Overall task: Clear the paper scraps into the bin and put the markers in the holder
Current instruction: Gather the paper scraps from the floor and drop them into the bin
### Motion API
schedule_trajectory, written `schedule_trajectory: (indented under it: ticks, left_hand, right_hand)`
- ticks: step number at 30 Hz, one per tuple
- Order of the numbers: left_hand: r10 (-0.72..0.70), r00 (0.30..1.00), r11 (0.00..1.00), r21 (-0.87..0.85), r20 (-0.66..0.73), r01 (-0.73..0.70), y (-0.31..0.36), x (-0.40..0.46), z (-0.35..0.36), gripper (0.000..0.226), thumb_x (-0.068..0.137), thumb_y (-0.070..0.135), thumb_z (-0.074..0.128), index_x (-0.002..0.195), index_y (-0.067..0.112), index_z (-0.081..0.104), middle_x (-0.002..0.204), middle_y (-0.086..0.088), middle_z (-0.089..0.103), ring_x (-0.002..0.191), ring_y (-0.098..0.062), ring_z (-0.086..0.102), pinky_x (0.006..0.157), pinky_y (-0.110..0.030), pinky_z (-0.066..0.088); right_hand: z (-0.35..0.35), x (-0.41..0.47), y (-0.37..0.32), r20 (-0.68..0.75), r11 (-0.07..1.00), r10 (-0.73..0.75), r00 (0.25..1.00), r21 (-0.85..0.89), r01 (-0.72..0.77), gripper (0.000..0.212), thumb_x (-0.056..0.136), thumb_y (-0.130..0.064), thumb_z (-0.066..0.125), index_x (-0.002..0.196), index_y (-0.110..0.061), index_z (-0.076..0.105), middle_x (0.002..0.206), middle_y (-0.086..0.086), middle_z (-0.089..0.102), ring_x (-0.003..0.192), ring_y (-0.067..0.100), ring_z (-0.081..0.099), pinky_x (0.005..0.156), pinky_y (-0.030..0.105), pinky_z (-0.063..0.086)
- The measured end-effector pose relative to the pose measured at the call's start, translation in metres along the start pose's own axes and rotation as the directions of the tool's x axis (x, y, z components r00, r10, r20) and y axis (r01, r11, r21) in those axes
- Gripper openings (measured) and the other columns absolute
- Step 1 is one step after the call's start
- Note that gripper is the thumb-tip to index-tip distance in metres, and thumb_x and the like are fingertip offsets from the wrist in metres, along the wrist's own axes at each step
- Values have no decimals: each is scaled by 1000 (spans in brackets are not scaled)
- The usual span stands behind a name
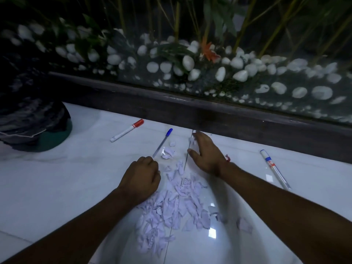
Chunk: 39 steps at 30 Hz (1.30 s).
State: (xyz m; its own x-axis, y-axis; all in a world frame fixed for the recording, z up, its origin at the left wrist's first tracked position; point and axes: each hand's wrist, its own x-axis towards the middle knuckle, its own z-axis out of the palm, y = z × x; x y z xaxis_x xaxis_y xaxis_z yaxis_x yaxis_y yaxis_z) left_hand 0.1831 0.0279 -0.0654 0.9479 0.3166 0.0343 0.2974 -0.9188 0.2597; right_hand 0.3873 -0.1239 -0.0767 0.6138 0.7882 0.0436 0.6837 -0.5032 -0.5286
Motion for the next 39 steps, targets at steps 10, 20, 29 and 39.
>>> schedule_trajectory:
  ticks: [10,20,29,39]
  left_hand:
    - [-103,994,987,-120,22,104,-28,-20,2,30,82,31,50,97,8,62,105,-9,60,98,-26,57,86,-31,45]
    - [-80,992,978,-186,97,97,-36,-33,-12,26,90,20,49,114,10,53,116,-6,56,108,-23,52,90,-31,42]
    - [-99,984,975,-184,148,126,-17,-68,-15,59,87,41,35,136,8,44,137,-11,50,126,-26,46,106,-32,34]
    - [-68,997,993,-90,39,71,64,-70,2,76,81,56,31,134,3,45,136,-22,50,122,-39,50,101,-48,41]
  right_hand:
    - [17,-56,-23,156,890,-455,877,125,439,45,90,-31,55,127,-6,55,132,12,56,123,22,49,106,24,37]
    - [37,-24,-57,170,959,-281,945,78,271,61,92,-36,54,144,-8,40,148,11,42,138,25,35,111,20,18]
    - [4,-117,-40,74,985,-88,993,157,75,69,87,-47,41,143,-5,40,146,11,44,135,23,40,112,14,20]
    - [27,-199,-45,157,984,-176,972,33,173,68,99,-47,33,146,2,29,152,19,31,142,28,26,120,30,14]
